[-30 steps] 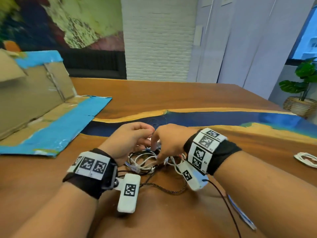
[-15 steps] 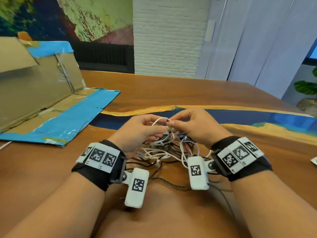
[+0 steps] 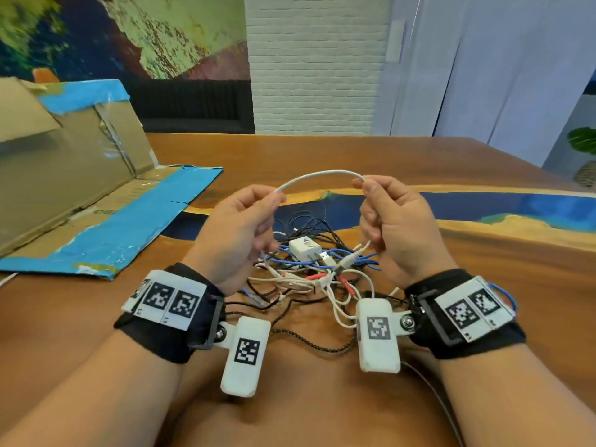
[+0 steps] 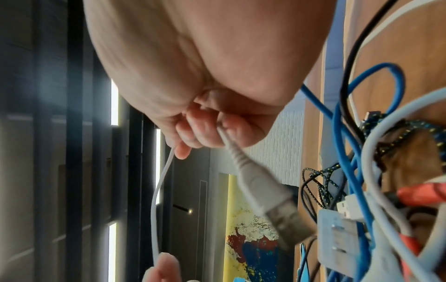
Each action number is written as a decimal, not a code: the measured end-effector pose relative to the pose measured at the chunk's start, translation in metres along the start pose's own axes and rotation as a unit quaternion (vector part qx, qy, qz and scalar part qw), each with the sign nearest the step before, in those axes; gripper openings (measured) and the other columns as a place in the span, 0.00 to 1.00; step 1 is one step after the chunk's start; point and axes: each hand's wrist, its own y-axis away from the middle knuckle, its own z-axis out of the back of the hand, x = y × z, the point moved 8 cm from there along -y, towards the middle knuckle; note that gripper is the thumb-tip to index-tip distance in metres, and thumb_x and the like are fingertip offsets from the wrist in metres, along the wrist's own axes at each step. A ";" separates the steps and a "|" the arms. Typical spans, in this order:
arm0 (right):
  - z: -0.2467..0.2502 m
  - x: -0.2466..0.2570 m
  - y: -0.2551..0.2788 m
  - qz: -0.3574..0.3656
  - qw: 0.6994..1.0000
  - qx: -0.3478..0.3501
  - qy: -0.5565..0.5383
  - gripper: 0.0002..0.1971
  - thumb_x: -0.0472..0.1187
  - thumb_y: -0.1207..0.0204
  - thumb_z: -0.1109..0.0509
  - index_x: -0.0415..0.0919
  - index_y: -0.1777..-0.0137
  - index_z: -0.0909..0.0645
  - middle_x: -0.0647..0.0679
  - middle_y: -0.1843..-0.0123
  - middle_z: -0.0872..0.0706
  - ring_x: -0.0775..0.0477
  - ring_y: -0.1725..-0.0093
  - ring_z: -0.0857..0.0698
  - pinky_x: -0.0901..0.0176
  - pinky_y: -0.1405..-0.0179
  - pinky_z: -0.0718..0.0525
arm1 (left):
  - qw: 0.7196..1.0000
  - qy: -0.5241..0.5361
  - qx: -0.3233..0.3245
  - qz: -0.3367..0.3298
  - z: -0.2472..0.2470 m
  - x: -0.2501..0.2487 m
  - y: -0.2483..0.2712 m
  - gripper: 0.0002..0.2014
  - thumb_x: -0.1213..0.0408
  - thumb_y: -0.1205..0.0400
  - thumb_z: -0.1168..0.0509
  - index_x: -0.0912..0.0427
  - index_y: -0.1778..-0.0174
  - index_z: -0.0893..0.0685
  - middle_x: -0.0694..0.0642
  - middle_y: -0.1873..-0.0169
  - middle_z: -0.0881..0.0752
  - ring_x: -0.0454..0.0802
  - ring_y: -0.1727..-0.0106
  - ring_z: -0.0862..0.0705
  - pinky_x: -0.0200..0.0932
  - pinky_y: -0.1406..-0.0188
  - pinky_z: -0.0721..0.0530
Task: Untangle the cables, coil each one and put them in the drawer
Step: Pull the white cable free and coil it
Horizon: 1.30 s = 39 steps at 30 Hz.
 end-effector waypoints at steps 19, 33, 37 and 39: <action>-0.074 -0.046 0.044 -0.137 0.925 0.276 0.224 0.11 0.39 0.18 0.25 0.48 0.37 0.13 0.42 0.69 0.23 0.44 0.75 0.26 0.53 0.75 0.22 | 0.995 0.053 0.065 -0.058 -0.022 -0.023 0.015 0.17 0.76 0.12 0.42 0.60 0.37 0.11 0.53 0.60 0.13 0.46 0.56 0.17 0.40 0.49 0.16; -0.039 -0.013 0.019 -0.068 0.989 0.119 -0.047 0.10 0.40 0.12 0.37 0.41 0.49 0.14 0.41 0.54 0.09 0.52 0.86 0.29 0.64 0.86 0.34 | 0.988 -0.087 0.119 0.043 -0.028 0.003 0.016 0.14 0.67 0.20 0.28 0.59 0.38 0.11 0.62 0.52 0.09 0.49 0.56 0.13 0.41 0.54 0.12; -0.032 -0.007 0.019 -0.053 0.992 0.091 -0.067 0.10 0.39 0.11 0.38 0.40 0.47 0.16 0.43 0.55 0.09 0.52 0.86 0.29 0.65 0.85 0.33 | 0.981 -0.168 0.091 0.028 -0.021 0.000 0.011 0.05 0.68 0.20 0.27 0.59 0.50 0.07 0.63 0.49 0.08 0.49 0.53 0.12 0.40 0.48 0.13; -0.034 -0.008 0.020 -0.061 0.991 0.081 -0.091 0.10 0.39 0.11 0.38 0.40 0.47 0.16 0.42 0.54 0.09 0.52 0.86 0.29 0.66 0.85 0.30 | 0.975 -0.202 0.088 0.032 -0.018 0.004 0.010 0.04 0.67 0.19 0.27 0.59 0.51 0.07 0.60 0.49 0.08 0.53 0.51 0.12 0.46 0.46 0.13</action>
